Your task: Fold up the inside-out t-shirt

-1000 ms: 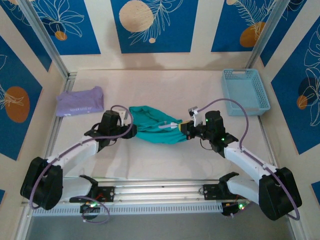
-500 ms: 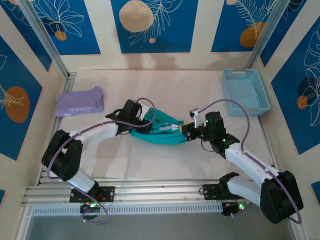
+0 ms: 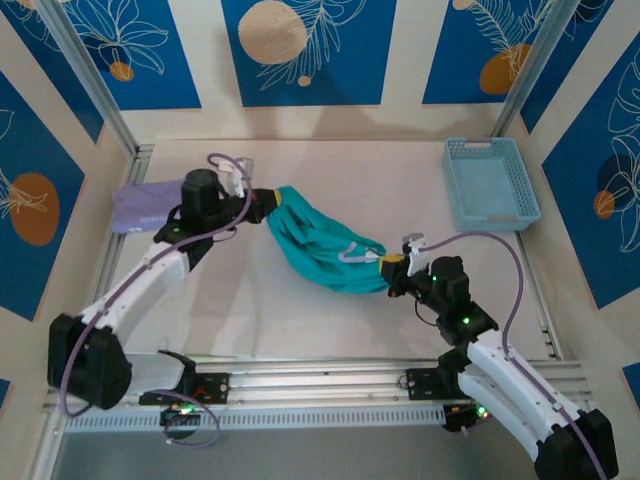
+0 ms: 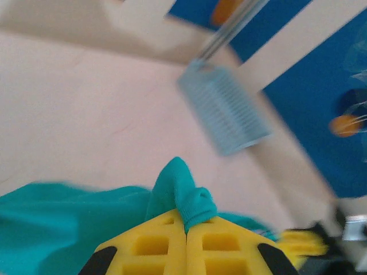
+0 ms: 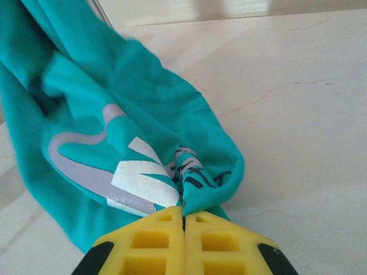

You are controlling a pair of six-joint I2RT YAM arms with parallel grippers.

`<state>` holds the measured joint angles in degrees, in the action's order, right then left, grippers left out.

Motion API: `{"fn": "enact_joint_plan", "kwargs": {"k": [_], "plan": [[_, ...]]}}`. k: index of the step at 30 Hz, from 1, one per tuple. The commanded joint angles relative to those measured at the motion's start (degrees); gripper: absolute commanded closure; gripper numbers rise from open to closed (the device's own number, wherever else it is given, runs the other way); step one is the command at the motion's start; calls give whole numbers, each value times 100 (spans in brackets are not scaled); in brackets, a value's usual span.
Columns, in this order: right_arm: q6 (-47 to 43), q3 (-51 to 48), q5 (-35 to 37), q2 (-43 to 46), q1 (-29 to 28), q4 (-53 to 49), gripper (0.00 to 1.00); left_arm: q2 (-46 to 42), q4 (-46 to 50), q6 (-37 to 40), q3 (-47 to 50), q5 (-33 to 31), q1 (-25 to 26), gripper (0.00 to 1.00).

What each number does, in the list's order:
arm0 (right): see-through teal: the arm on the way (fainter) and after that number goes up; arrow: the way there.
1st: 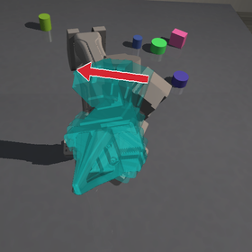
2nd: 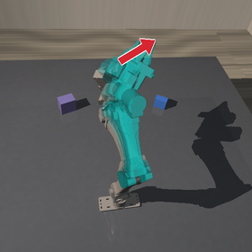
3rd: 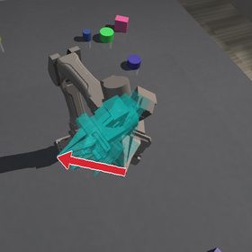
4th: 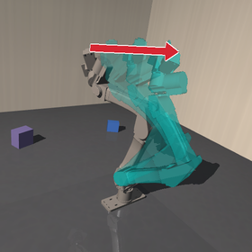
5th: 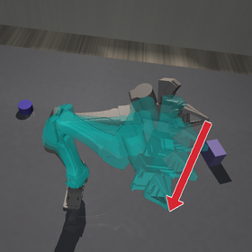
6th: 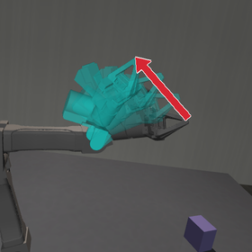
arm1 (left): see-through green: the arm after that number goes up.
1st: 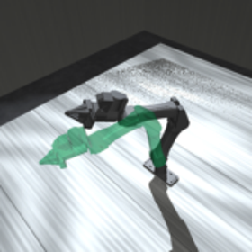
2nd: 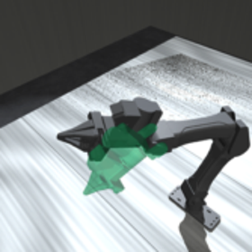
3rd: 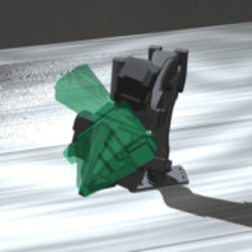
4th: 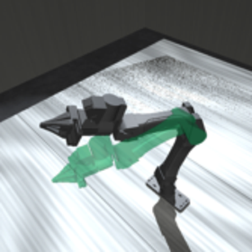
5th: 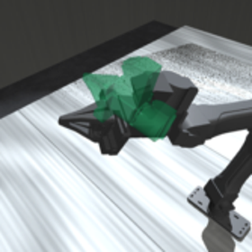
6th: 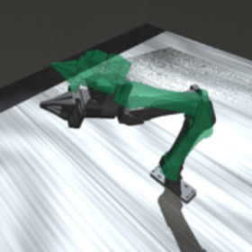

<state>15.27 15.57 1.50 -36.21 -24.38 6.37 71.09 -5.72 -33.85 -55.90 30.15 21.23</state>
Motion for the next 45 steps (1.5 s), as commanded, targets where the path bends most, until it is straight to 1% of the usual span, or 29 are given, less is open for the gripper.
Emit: {"fn": "enact_joint_plan", "kwargs": {"k": [1, 3, 6, 8, 9, 12, 15, 18, 20, 22, 23, 25, 26, 27, 28, 29, 32, 34, 36, 39, 43, 45], "plan": [[-252, 10, 288, -61, -156, 305, 95, -240, -1189, -1000, 122, 912, 20, 100], [-406, 152, 289, -172, -321, 201, 84, -237, -1386, -1107, 140, 1090, 21, 100], [-765, 431, 231, -207, -647, 163, 66, -176, -1467, -1166, 166, 1190, 21, 100], [-992, 662, 224, -282, -889, 161, 58, -140, -1468, -1168, 180, 1237, 22, 100], [-1105, 785, 219, -386, -1023, 161, 55, -131, -1463, -1168, 196, 1252, 26, 100], [-1351, 1143, 77, -953, -1430, 330, 51, -113, -1434, -1164, 235, 1265, 28, 100], [-1570, 1478, 98, -1688, -1777, 653, 49, -104, -1407, -1157, 246, 1291, 21, 100], [-1727, 1961, 96, -2583, -1928, 908, 49, -127, -1379, -1150, 246, 1308, 21, 100], [-1741, 2311, 206, -3169, -1930, 1030, 48, -139, -1363, -1150, 246, 1335, 22, 100], [-1808, 2665, 383, -3675, -1927, 1043, 50, -173, -1317, -1118, 251, 1338, 19, 100], [-1800, 2847, 498, -3879, -1925, 1009, 56, -203, -1261, -1080, 242, 1331, 21, 100], [-1823, 3000, 571, -3962, -1930, 955, 81, -234, -1033, -966, 215, 1223, 8, 100], [-1826, 2967, 518, -3854, -1932, 932, 91, -253, -859, -911, 188, 1123, -17, 100], [-1792, 2897, 396, -3669, -1907, 900, 98, -274, -687, -882, 172, 1001, -66, 100], [-1735, 2818, 211, -3463, -1868, 843, 100, -280, -549, -890, 169, 887, -141, 100], [-1614, 2742, -57, -3188, -1785, 770, 100, -289, -457, -944, 191, 768, -239, 100], [-1151, 2658, -1210, -2444, -1354, 674, 100, -257, -725, -1470, 376, 671, -656, 100], [-762, 2754, -1848, -2175, -1020, 686, 100, -185, -990, -1799, 481, 718, -904, 100], [-294, 2916, -2554, -2095, -624, 796, 100, -103, -1043, -1915, 547, 738, -1042, 100], [217, 3207, -3236, -2258, -272, 949, 100, -38, -711, -1633, 594, 615, -1050, 100], [518, 3541, -3722, -2691, -96, 921, 100, 26, -19, -1029, 701, 255, -1042, 99], [721, 3666, -3852, -2923, -11, 1003, 100, 80, 574, -557, 637, -71, -1038, 91]]}}
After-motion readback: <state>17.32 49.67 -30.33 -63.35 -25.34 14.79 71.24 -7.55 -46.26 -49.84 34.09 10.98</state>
